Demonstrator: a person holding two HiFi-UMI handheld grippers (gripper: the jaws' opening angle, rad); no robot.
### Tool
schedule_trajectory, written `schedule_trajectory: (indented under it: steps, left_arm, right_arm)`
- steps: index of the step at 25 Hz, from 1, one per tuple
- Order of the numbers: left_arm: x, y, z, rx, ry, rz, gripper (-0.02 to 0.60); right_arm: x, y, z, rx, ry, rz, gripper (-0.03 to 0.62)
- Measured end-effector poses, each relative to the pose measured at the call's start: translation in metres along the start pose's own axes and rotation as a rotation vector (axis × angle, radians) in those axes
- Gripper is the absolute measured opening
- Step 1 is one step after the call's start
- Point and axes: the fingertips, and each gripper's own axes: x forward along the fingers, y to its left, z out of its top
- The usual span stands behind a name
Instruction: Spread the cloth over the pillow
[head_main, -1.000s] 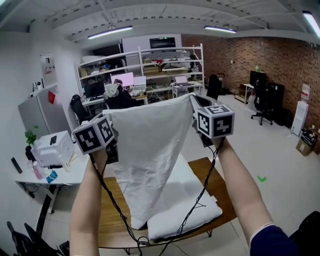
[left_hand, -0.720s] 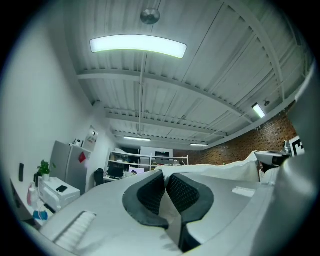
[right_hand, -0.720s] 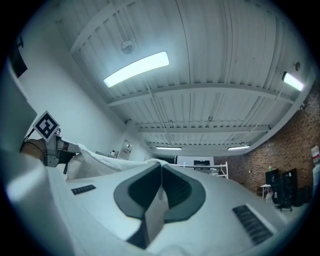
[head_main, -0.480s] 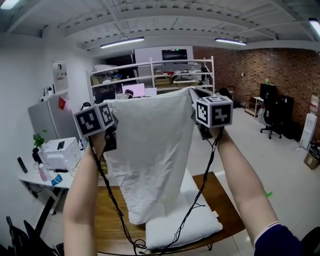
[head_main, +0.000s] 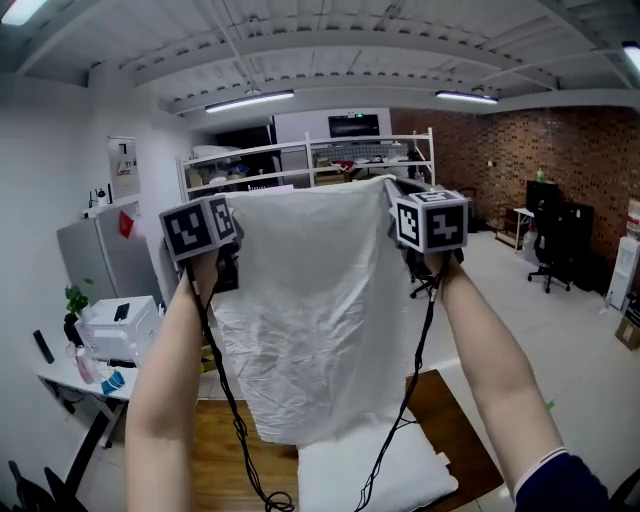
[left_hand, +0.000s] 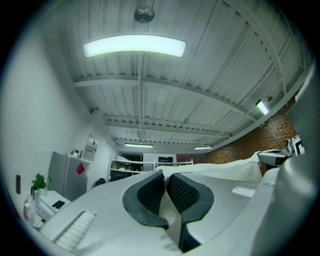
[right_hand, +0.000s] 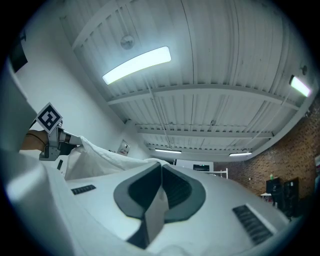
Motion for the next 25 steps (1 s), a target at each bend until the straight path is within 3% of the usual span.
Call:
schedule_trajectory:
  steps: [14, 25]
  left_arm:
    - [0.104, -0.005, 0.003, 0.003, -0.042, -0.082, 0.014]
    - [0.165, 0.006, -0.026, -0.026, -0.03, 0.017, 0.014]
  right_arm:
    - [0.071, -0.04, -0.005, -0.041, -0.001, -0.109, 0.012]
    - [0.156, -0.062, -0.05, -0.011, 0.004, 0.007, 0.012]
